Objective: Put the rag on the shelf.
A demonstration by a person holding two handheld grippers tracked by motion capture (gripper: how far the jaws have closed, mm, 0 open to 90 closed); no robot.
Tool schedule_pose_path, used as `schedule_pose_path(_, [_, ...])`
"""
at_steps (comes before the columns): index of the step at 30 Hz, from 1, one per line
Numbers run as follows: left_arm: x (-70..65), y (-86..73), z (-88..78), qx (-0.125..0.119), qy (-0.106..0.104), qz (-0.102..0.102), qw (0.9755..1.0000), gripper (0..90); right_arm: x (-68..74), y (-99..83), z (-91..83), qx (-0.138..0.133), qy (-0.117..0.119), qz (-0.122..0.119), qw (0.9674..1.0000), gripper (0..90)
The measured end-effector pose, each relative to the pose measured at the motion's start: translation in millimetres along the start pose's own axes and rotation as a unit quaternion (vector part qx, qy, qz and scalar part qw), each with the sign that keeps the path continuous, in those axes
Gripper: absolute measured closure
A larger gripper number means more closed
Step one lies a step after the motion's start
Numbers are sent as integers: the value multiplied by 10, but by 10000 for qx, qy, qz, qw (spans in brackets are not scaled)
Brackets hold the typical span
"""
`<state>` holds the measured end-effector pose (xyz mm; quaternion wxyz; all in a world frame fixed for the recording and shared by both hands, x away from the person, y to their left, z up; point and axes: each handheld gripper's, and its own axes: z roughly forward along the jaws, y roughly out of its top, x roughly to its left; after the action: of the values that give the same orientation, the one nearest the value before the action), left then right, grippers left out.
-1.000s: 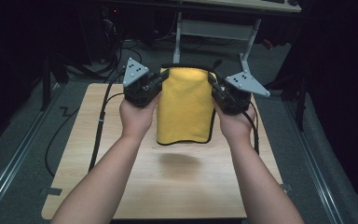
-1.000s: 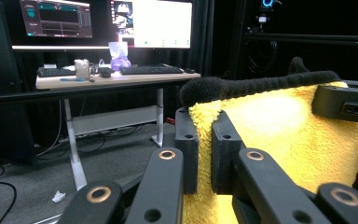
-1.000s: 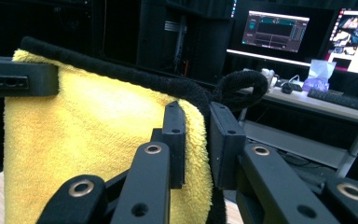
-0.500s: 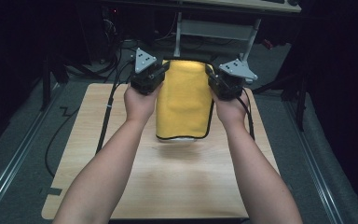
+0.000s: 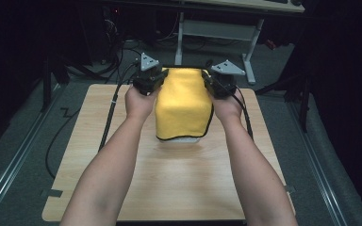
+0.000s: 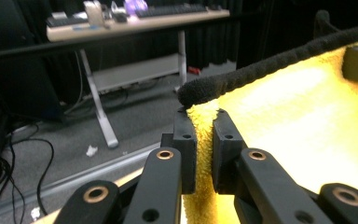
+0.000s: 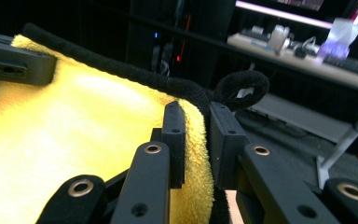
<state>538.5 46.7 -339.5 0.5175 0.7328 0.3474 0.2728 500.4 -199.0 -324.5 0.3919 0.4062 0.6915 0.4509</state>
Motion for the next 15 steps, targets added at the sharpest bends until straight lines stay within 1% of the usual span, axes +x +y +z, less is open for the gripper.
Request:
schedule_pose_path(2, [20,-67,39,90,-96,-51,9999,827,-44,-84,65,185,146,95,9997,789])
schedule_pose_path(3, [44,-119,71,221,-217,-167,9994,831,-60,-117,86,252,183,150,9994,789])
schedule_pose_path(5, [80,-196,115,418,-341,-302,9981,842,-97,-212,149,449,333,304,9980,789])
schedule_pose_path(6, [99,-251,140,493,-415,-400,9971,843,-100,-244,168,505,360,282,9977,789])
schedule_pose_path(8, [121,-323,165,548,-479,-477,9962,843,-93,-332,214,648,433,224,9967,789])
schedule_pose_path(11, [153,-423,197,602,-608,-628,9944,843,-91,-419,247,729,503,199,9959,789])
schedule_pose_path(14, [175,-511,218,678,-722,-713,9925,842,-103,-492,265,804,596,283,9946,788])
schedule_pose_path(15, [178,-532,223,697,-739,-723,9922,842,-112,-510,270,819,650,357,9939,788])
